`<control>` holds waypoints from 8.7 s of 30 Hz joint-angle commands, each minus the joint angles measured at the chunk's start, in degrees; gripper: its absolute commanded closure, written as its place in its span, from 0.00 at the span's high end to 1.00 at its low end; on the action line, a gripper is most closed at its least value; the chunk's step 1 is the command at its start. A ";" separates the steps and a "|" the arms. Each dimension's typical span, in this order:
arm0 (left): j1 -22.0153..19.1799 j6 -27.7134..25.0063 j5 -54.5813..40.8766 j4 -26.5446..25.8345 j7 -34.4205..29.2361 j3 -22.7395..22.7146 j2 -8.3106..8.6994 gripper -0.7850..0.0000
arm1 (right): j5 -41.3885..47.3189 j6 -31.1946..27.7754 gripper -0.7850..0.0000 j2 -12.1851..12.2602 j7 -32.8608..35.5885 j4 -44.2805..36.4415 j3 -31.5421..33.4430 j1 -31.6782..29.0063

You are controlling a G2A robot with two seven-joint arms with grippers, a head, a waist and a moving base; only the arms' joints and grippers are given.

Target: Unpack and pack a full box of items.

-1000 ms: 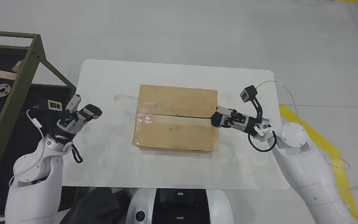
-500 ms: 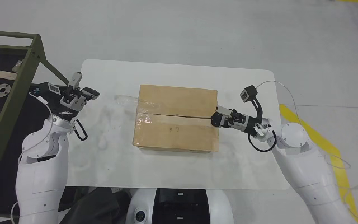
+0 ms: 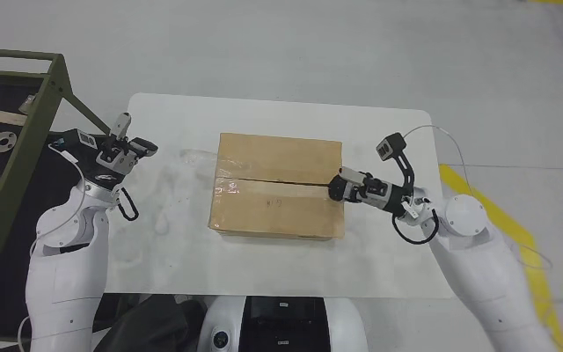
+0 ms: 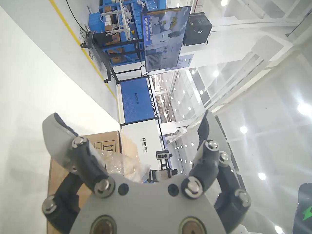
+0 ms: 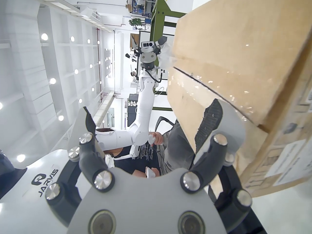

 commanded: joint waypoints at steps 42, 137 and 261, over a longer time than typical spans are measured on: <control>0.00 0.00 0.00 0.00 0.00 0.00 0.00 1.00 | 0.34 19.17 1.00 -6.80 -16.60 -2.97 -21.48 18.24; 0.00 0.00 0.00 0.00 0.00 0.00 0.00 1.00 | -5.09 27.68 1.00 -23.53 -24.33 14.56 -34.41 30.16; 0.00 0.00 0.00 0.00 0.00 0.00 0.00 1.00 | -81.14 24.39 0.05 -26.23 5.97 4.99 -37.23 34.29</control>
